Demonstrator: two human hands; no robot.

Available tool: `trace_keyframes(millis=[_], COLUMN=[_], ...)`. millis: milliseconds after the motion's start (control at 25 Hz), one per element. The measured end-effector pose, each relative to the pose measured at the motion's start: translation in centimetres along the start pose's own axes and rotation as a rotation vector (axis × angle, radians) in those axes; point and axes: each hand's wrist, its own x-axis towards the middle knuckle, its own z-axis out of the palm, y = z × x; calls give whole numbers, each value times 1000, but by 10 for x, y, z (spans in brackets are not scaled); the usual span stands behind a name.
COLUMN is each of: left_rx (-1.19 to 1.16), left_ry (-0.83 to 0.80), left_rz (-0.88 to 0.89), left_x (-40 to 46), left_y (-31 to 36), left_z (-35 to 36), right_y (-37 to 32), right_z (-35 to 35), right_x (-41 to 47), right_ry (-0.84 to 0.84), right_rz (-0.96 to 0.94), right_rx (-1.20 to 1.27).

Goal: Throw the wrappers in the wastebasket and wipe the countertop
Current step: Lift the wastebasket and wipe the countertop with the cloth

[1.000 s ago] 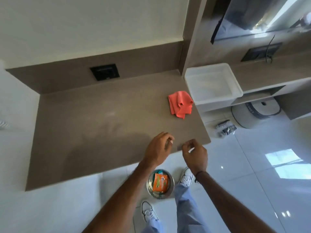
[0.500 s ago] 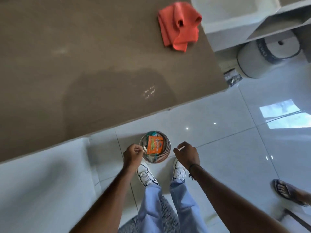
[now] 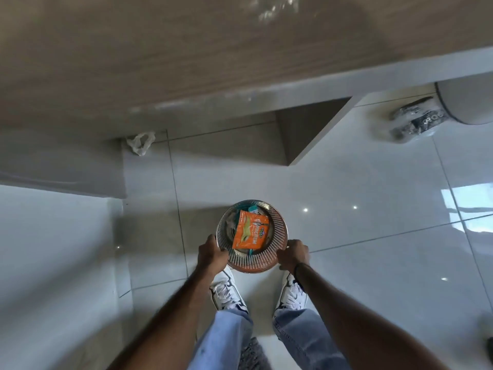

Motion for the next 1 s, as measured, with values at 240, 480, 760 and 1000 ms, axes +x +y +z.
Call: trace_keyframes(millis=[240, 480, 760, 1000], left_rx=[17, -11, -154, -113], left_ry=[19, 6, -116, -103], left_rz=[-61, -18, -117, -139], left_x=[-34, -186, -292, -270], left_y=[0, 38, 52, 36], left_z=[-9, -102, -201, -205], right_y=[-11, -29, -98, -169], right_z=[-17, -113, -198, -252], right_x=[-29, -167, -330, -377], right_ry=[50, 6, 102, 402], right_rz=[-50, -162, -428, -929], right_rx=[-134, -374, -507, -594])
